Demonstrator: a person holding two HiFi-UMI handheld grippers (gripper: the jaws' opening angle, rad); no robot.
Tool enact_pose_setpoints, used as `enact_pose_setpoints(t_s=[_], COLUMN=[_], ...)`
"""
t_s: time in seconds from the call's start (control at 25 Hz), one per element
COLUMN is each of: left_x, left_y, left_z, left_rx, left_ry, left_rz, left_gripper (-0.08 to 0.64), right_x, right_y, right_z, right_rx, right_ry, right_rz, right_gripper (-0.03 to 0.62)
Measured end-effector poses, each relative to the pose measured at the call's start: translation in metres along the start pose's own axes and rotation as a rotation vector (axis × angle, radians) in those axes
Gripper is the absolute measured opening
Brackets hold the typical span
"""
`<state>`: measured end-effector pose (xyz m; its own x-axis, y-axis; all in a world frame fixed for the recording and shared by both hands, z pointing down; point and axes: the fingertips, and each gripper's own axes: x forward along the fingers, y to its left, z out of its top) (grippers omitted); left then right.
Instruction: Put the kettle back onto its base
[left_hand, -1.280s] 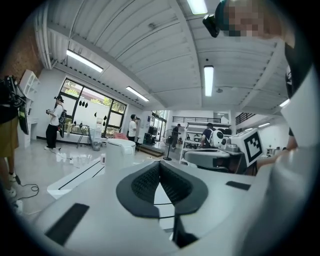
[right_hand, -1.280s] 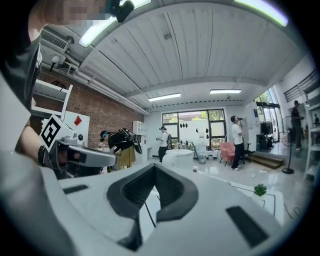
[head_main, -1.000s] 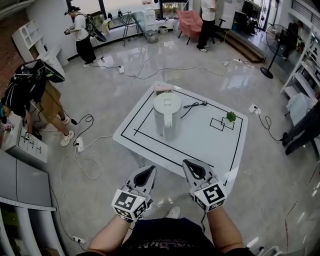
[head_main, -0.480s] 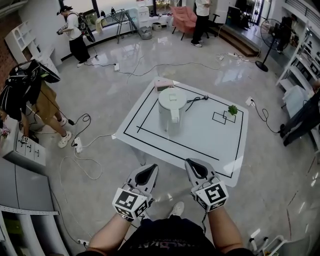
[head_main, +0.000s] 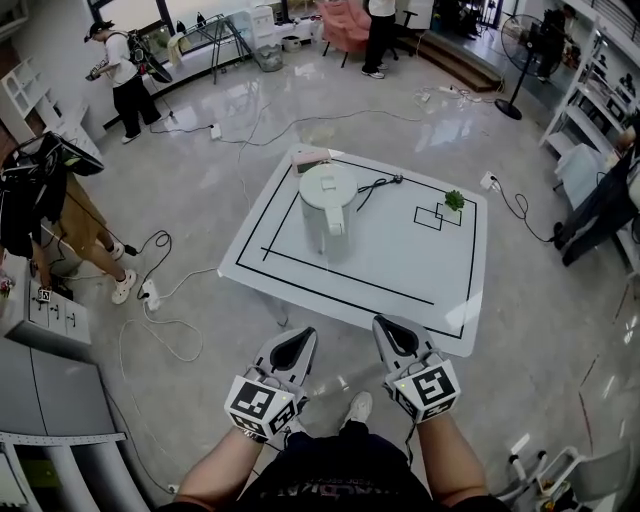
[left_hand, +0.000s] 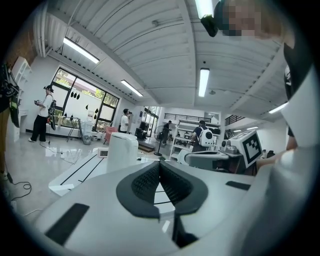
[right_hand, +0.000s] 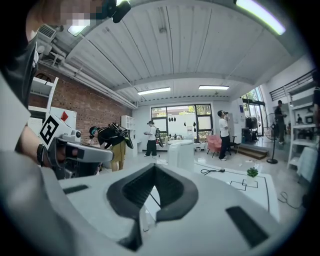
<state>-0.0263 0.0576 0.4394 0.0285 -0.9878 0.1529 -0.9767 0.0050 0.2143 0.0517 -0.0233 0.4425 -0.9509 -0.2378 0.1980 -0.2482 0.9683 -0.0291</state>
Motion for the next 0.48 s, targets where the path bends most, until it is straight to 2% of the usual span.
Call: enact_pose_setpoints(t_s=[0.48], left_x=[0.011], left_y=[-0.01], left_z=[-0.008], left_rx=[0.002], left_ry=[0.031], left_rz=[0.007], left_gripper=[0.005], right_x=[-0.006], right_y=[-0.017], right_z=[-0.007], right_rx=[0.027], right_ry=[-0.006], right_rz=[-0.001], right_gripper=[0.002])
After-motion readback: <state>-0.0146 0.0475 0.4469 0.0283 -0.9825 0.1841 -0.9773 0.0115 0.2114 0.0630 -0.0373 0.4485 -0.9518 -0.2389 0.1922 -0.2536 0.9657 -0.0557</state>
